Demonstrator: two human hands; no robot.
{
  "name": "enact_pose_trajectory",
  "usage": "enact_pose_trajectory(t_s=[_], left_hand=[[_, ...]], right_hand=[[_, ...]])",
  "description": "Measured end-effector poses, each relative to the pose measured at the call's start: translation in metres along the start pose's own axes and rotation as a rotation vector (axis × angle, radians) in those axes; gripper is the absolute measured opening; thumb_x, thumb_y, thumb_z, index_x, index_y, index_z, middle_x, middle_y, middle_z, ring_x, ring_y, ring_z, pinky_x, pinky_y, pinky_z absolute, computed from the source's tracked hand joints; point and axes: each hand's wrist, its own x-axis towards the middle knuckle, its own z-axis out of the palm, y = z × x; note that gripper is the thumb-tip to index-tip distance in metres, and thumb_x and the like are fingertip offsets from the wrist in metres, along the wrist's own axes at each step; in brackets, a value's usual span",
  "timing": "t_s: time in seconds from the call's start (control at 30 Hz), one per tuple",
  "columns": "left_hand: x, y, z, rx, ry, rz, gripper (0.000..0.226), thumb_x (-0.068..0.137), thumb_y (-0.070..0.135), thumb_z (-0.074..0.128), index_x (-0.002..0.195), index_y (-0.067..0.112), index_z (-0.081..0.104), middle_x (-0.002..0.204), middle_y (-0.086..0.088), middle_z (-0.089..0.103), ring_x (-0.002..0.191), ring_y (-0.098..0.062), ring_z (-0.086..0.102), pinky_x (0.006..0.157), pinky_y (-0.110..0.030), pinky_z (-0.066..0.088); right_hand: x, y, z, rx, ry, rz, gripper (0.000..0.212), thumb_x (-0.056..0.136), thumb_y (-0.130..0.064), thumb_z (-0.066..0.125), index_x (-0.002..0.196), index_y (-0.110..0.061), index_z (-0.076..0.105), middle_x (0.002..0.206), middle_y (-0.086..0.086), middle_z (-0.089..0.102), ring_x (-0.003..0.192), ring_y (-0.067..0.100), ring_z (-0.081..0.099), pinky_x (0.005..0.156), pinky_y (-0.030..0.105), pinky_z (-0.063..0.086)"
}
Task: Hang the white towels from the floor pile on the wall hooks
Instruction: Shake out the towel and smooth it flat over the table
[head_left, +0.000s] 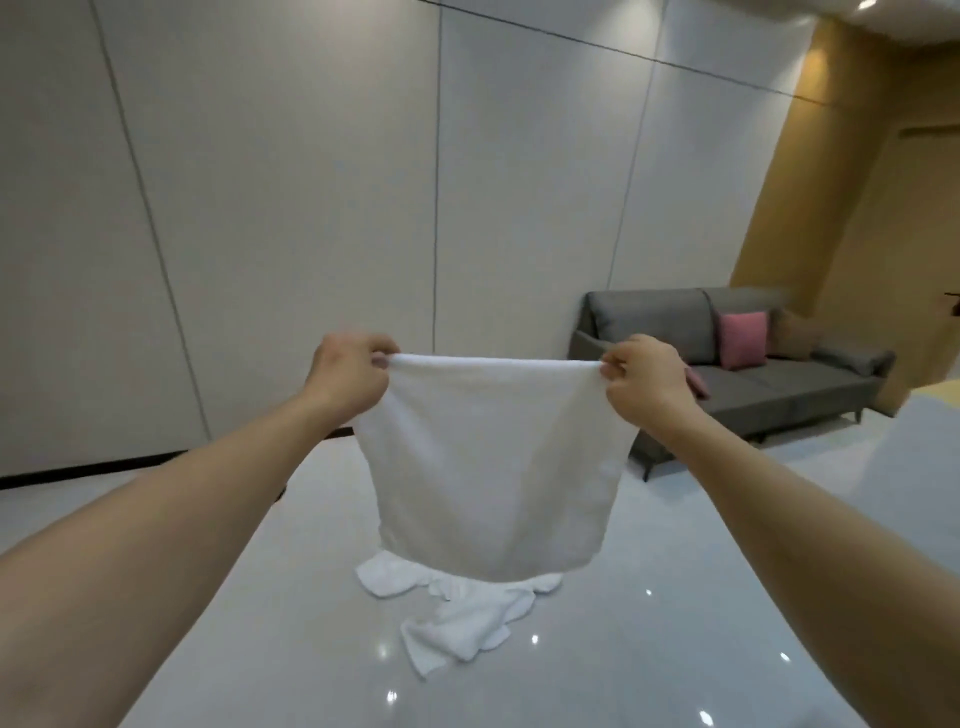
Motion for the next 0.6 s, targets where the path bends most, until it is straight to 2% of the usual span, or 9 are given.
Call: enact_pose_trajectory(t_s=[0.13,0.2,0.3,0.47,0.6], left_hand=[[-0.007,-0.087,-0.096,0.278,0.073,-0.087,0.034,0.084,0.005,0.050,0.103,0.018,0.074,0.108,-0.010,0.069,0.105,-0.033,0.059,0.085,-0.031,0.047],[-0.008,-0.138,-0.147,0.349,0.103,-0.151,0.034,0.081,0.003,0.050,0.100,0.018,0.074,0.105,-0.011,0.069,0.104,-0.033,0.059,0.083,-0.032,0.048],[-0.014,-0.214,-0.224,0.362,0.148,-0.228,0.032,0.079,0.000,0.047,0.091,0.017,0.071,0.095,-0.010,0.067,0.097,-0.034,0.059,0.078,-0.032,0.050],[-0.045,-0.314,-0.346,0.403,0.242,-0.334,0.027,0.079,-0.004,0.040,0.082,0.011,0.062,0.085,-0.011,0.062,0.085,-0.032,0.056,0.059,-0.031,0.040],[-0.080,-0.373,-0.430,0.425,0.388,-0.445,0.030,0.073,-0.005,0.035,0.078,0.013,0.059,0.080,-0.007,0.058,0.078,-0.028,0.054,0.058,-0.032,0.042]], right_hand=[[0.034,-0.125,0.075,0.123,-0.102,-0.131,0.019,0.091,-0.006,0.052,0.094,-0.009,0.071,0.096,0.012,0.067,0.092,0.031,0.060,0.075,0.031,0.044],[0.042,-0.192,0.110,0.230,-0.140,-0.146,0.019,0.094,-0.006,0.048,0.096,-0.011,0.067,0.092,0.009,0.064,0.087,0.027,0.055,0.071,0.029,0.038],[0.050,-0.295,0.157,0.343,-0.172,-0.231,0.021,0.094,-0.004,0.045,0.100,-0.008,0.065,0.089,0.006,0.058,0.085,0.025,0.051,0.070,0.028,0.035],[0.050,-0.463,0.222,0.378,-0.248,-0.428,0.022,0.091,-0.003,0.044,0.098,-0.006,0.064,0.094,0.012,0.062,0.088,0.030,0.055,0.067,0.029,0.033],[0.042,-0.587,0.262,0.452,-0.348,-0.564,0.024,0.086,-0.001,0.042,0.093,-0.006,0.064,0.097,0.014,0.065,0.086,0.028,0.053,0.068,0.032,0.039]])
